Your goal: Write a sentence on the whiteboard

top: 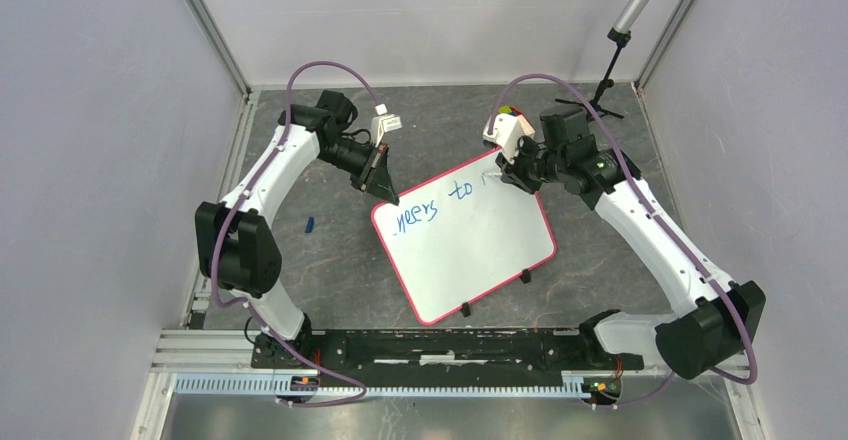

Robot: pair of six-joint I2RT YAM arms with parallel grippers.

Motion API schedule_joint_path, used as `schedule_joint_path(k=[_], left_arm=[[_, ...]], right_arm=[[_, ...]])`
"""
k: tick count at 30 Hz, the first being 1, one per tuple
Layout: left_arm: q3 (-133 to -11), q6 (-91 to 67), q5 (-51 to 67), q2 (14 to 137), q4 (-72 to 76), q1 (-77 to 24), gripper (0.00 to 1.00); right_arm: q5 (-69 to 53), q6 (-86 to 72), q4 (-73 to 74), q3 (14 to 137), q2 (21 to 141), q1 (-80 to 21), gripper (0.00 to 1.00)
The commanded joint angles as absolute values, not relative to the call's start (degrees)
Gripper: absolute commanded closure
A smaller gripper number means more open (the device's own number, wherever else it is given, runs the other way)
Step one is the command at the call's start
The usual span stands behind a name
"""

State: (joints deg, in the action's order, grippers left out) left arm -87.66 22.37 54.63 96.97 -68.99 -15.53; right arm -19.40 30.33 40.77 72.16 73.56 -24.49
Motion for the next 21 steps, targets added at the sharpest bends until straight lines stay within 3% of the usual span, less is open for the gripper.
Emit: schedule_joint_path(k=[1, 21], left_arm=[[-88.34, 24.37, 54.63, 96.65, -68.64, -15.73, 0.98], [-88.15, 24.42, 54.59, 96.58, -68.64, -15.73, 0.97]], right_arm=[[-18.14, 30.85, 39.46, 74.38, 73.90, -24.49, 1.00], [-15.55, 31.29, 39.17, 71.32, 72.52, -23.99, 1.00]])
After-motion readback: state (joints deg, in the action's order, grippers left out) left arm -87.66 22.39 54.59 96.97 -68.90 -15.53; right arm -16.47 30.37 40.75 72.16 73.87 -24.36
